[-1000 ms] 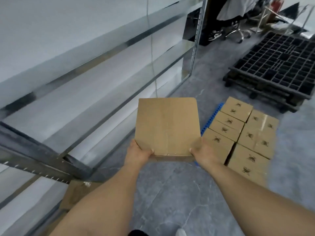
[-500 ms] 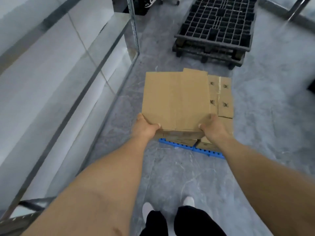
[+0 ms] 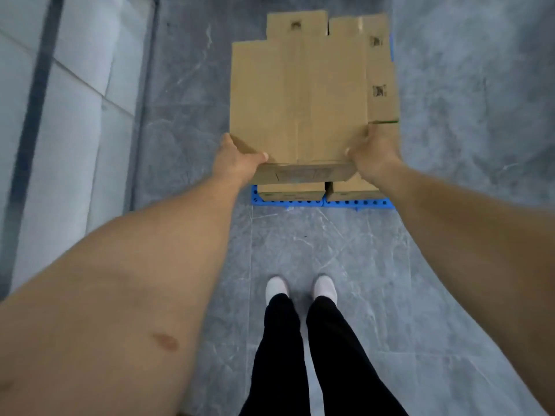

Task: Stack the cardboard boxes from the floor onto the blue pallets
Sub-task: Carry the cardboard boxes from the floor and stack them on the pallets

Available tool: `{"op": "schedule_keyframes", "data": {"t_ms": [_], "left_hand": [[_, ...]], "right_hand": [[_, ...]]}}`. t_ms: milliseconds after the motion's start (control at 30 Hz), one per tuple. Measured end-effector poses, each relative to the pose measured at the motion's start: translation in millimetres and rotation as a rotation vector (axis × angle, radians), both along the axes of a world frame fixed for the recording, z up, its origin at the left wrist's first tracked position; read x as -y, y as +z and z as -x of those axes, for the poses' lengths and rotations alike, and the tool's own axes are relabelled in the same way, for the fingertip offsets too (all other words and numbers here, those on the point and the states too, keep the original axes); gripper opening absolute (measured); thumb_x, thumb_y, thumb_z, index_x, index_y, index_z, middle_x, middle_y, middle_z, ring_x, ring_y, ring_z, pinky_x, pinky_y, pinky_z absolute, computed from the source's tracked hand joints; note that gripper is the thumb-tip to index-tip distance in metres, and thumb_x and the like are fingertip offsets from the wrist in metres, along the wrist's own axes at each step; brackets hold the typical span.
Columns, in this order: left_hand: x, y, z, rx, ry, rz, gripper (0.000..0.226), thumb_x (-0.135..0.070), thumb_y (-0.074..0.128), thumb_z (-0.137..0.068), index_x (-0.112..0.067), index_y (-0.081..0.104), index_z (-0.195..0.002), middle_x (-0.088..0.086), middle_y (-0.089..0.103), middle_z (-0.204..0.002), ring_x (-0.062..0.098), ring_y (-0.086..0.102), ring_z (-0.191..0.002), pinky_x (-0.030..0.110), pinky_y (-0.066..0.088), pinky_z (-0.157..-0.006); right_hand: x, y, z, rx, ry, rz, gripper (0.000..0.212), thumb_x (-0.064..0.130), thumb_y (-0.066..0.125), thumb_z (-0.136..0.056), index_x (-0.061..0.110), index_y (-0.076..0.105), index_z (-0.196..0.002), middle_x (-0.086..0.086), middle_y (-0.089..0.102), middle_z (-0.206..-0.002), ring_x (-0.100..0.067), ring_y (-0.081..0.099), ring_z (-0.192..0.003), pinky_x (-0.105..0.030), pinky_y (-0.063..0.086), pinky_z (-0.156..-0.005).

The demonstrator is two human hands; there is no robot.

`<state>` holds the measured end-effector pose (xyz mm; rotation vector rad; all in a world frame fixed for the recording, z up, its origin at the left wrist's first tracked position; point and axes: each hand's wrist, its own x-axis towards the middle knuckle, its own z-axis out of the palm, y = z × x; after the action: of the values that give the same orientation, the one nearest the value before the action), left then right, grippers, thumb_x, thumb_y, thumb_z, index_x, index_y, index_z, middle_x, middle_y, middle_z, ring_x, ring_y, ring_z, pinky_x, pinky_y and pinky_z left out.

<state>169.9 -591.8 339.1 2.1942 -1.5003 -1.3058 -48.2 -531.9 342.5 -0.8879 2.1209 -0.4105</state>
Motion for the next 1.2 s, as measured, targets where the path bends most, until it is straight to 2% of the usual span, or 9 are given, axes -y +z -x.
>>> {"op": "schedule_keyframes", "data": {"t_ms": [167,433,533,700,767,833,933,1033,1200], "left_hand": [[16.0,-71.6,8.6,0.025,-0.024,-0.072,0.09,-0.036,0.073,-0.076,-0.014,0.022,-0.147,0.003,0.039,-0.146,0.021,0.04,-0.132,0.034,0.033,-0.11],[36.4,-166.2,8.6,0.033,-0.016,-0.076,0.081,-0.034,0.074,-0.074,-0.014,0.033,-0.14,0.002,0.047,-0.139,0.017,0.047,-0.125,0.031,0.037,-0.107],[41.4,-187.8,7.3,0.027,-0.001,-0.069,0.083,-0.035,0.075,-0.072,-0.014,0.033,-0.141,0.002,0.048,-0.138,0.017,0.047,-0.124,0.032,0.037,-0.107],[44.8,-208.5,6.2,0.006,0.011,-0.061,0.082,-0.035,0.076,-0.071,-0.014,0.035,-0.14,0.0,0.05,-0.136,0.016,0.049,-0.122,0.03,0.039,-0.105],[45.8,-211.9,6.1,-0.009,0.02,-0.044,0.082,-0.033,0.076,-0.072,-0.015,0.034,-0.14,-0.002,0.05,-0.136,0.014,0.049,-0.121,0.025,0.039,-0.103],[45.3,-212.9,5.5,-0.026,0.027,-0.036,0.08,-0.032,0.075,-0.073,-0.015,0.034,-0.14,-0.004,0.049,-0.135,0.01,0.049,-0.116,0.019,0.038,-0.097],[40.5,-209.4,4.1,-0.051,0.03,-0.033,0.071,-0.028,0.074,-0.075,-0.017,0.038,-0.135,-0.008,0.053,-0.124,0.006,0.05,-0.104,0.014,0.036,-0.086],[37.8,-207.7,1.2,-0.054,0.032,-0.039,0.069,-0.026,0.073,-0.076,-0.019,0.038,-0.134,-0.009,0.052,-0.12,0.005,0.048,-0.1,0.015,0.036,-0.086],[33.2,-209.9,-0.7,-0.024,0.009,-0.036,0.074,-0.029,0.072,-0.077,-0.017,0.033,-0.14,-0.006,0.053,-0.128,0.008,0.05,-0.105,0.016,0.037,-0.088]], "right_hand": [[9.5,-72.6,3.9,-0.042,-0.01,-0.063,0.05,0.025,0.059,-0.088,0.009,0.041,-0.132,-0.013,0.05,-0.13,-0.03,0.05,-0.115,-0.032,0.042,-0.084],[32.0,-160.9,6.0,0.011,-0.009,-0.066,0.04,0.017,0.056,-0.091,0.012,0.043,-0.128,-0.008,0.054,-0.124,-0.019,0.051,-0.096,-0.027,0.04,-0.078],[40.1,-180.7,5.4,0.026,-0.023,-0.062,0.04,0.017,0.055,-0.092,0.014,0.041,-0.13,-0.005,0.053,-0.125,-0.02,0.052,-0.106,-0.029,0.044,-0.085],[45.8,-199.1,6.0,0.03,-0.01,-0.052,0.043,0.018,0.054,-0.093,0.015,0.039,-0.132,-0.005,0.052,-0.126,-0.022,0.052,-0.108,-0.028,0.041,-0.083],[45.7,-203.5,4.8,0.023,-0.014,-0.033,0.043,0.019,0.053,-0.093,0.015,0.038,-0.133,-0.002,0.052,-0.119,-0.019,0.051,-0.098,-0.028,0.041,-0.078],[44.3,-205.8,3.3,0.018,-0.025,-0.013,0.043,0.02,0.053,-0.093,0.016,0.038,-0.133,0.001,0.051,-0.111,-0.016,0.048,-0.091,-0.026,0.039,-0.075],[39.3,-203.4,0.0,0.015,-0.013,-0.014,0.045,0.021,0.054,-0.092,0.016,0.037,-0.134,-0.001,0.053,-0.119,-0.017,0.049,-0.096,-0.028,0.042,-0.079],[35.0,-201.8,-4.2,0.019,-0.018,-0.033,0.047,0.022,0.054,-0.092,0.015,0.036,-0.135,-0.004,0.053,-0.124,-0.021,0.053,-0.106,-0.03,0.045,-0.085],[29.2,-204.5,-9.0,0.022,-0.044,-0.032,0.043,0.021,0.053,-0.093,0.014,0.038,-0.132,-0.001,0.052,-0.112,-0.017,0.05,-0.095,-0.027,0.04,-0.077]]}}
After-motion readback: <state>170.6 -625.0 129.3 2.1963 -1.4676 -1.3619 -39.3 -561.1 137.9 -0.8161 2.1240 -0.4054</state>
